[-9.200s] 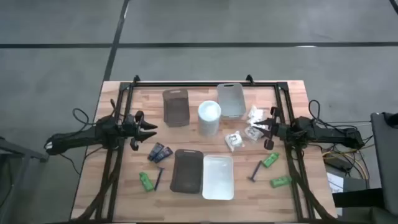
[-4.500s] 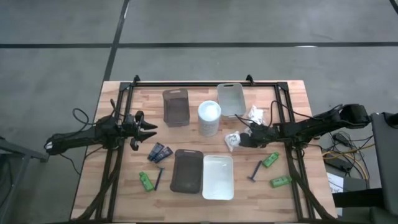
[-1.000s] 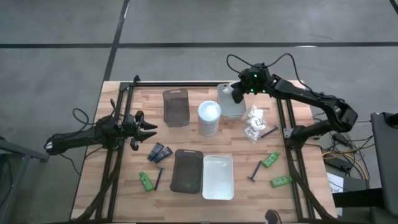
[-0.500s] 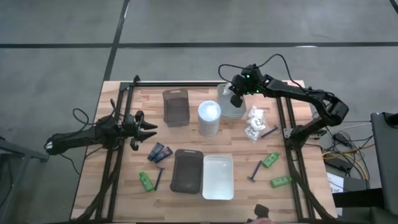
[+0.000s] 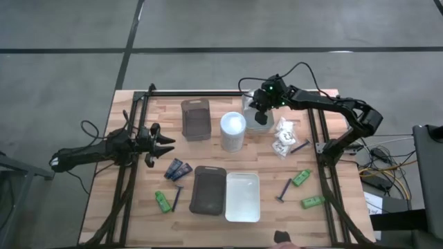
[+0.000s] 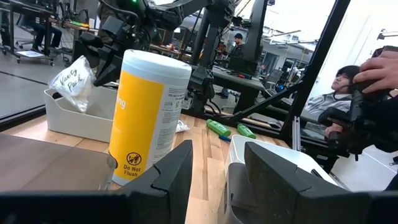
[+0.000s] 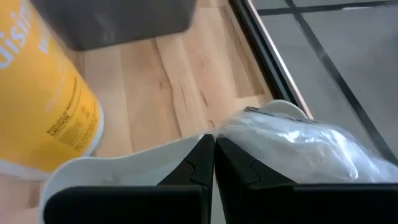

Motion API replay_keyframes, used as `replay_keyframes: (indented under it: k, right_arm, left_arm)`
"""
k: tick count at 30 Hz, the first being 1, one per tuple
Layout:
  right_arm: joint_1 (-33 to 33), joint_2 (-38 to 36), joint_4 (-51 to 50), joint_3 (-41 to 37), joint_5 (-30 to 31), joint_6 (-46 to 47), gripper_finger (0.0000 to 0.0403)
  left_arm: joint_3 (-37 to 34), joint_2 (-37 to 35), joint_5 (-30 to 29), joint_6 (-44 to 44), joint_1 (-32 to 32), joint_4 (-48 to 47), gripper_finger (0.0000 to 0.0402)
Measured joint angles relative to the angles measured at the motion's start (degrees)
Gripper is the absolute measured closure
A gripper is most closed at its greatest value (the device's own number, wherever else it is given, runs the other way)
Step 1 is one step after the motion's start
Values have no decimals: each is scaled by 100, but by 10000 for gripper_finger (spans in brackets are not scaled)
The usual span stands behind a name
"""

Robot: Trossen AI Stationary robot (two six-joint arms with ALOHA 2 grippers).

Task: Pick & Place Travel size toiletries
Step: Put the white cotton pack into the gray bin

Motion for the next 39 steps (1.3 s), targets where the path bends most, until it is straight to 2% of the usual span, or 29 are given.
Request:
replay_keyframes:
  k: [10,17,29,35,39]
  right_arm:
    - [22,-127,-57,0,-183,-137,394]
    - [22,-129,-74,-11,-577,-900,394]
    - [111,-133,-70,-216,-597,-1497,394]
    - [78,-133,-46,-449,-510,-1472,394]
    - [22,-133,-39,-506,-261,-1070,392]
  left_arm:
    - [0,0,1,0,0,0,250]
    - [0,-1,1,0,0,0,250]
    - [0,1,1,0,0,0,250]
    - [0,0,2,-1,-1,0,250]
    - [0,0,0,0,-1,1,250]
